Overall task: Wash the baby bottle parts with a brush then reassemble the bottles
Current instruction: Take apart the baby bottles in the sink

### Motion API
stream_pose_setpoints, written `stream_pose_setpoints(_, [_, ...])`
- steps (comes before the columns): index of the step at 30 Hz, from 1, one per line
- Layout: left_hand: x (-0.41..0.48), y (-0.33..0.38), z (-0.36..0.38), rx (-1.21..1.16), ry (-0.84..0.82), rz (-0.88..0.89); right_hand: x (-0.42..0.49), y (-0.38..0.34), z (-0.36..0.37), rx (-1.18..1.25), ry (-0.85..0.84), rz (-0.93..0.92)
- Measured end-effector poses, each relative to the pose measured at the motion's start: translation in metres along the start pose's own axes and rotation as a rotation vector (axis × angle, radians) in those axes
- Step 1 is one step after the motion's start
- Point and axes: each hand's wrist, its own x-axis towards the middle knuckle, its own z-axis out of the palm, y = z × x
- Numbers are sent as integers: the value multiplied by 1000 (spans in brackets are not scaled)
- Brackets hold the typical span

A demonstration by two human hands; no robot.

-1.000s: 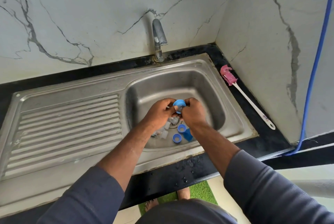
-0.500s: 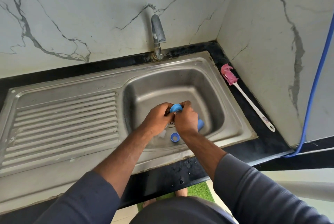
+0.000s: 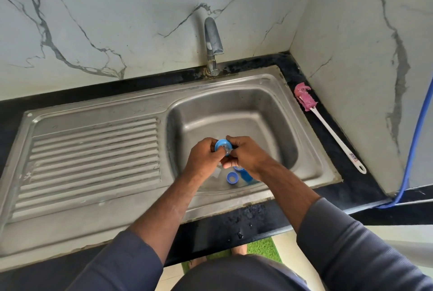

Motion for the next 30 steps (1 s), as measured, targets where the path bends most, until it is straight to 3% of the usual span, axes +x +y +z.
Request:
stream_pose_setpoints(10, [0,-8,-11,-144,-96,-132,-9,20,9,118,-35,-49])
stream_pose_setpoints(14, [-3,-11,-20,-271,-234,-206,-10,32,9,123,-52,-63])
stream_pose_setpoints(18, [-9,-9,-25,-354,-360,-161,-12,29,5,136,-10,-59])
stream_pose_setpoints(22, [-12,-7,-26,-319,-284,-97,-21,10,3,192,21,-67])
stream_pose_setpoints(27, [-13,-1,-20,-209,-156,6,-8,12,18,92,244,-13])
stream_pose_setpoints(30, [-11,-3,-19,-158,-163,60,-2,18,28,-2,347,3])
